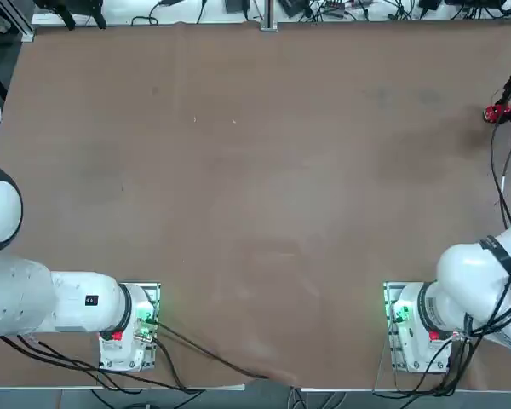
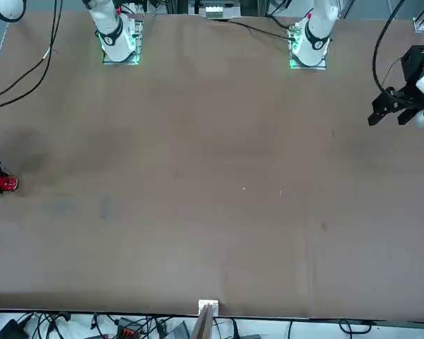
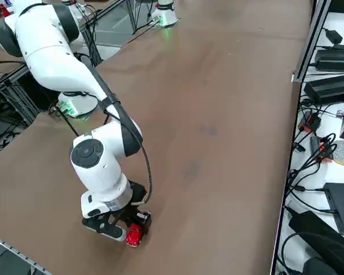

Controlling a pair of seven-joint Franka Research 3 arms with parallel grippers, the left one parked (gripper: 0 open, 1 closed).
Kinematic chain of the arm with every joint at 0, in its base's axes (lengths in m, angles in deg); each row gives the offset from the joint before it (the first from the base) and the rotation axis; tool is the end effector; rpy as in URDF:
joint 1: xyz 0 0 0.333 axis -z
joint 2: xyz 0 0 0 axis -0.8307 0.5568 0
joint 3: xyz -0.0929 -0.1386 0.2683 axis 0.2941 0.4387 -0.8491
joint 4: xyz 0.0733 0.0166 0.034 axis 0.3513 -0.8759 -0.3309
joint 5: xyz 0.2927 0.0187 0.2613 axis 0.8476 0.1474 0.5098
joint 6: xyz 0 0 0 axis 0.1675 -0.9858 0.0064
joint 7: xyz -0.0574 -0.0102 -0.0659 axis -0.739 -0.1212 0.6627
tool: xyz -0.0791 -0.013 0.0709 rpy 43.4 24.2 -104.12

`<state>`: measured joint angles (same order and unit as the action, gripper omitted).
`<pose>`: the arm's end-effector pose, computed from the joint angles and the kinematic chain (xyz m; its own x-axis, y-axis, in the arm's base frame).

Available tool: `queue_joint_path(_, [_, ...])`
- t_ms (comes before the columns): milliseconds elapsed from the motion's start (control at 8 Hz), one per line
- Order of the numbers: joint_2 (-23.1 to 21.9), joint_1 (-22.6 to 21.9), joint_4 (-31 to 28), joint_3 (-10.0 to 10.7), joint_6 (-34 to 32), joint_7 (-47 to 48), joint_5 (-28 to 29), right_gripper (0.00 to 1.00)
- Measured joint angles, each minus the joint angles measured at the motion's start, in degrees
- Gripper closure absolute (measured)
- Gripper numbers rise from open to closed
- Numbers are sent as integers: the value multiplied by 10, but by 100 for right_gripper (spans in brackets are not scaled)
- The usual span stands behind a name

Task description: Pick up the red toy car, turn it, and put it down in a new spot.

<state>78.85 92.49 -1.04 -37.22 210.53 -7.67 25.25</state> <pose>0.5796 -0.4461 0.2026 0.0392 -0.9963 0.0762 -0.9939 -0.0468 -0.1001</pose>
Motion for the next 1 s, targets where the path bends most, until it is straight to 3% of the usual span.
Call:
queue_joint_path(250, [0, 0, 0, 0, 0, -1, 0, 48])
queue_joint_path(375, [0, 0, -2, 0, 0, -1, 0, 35])
queue_joint_path(625, [-1, -1, -2, 0, 2, -1, 0, 0])
queue_joint_path(875, [-25, -2, 1, 0, -33, -2, 0, 0])
queue_joint_path(1000, [-55, -3, 4, 0, -90, -6, -3, 0])
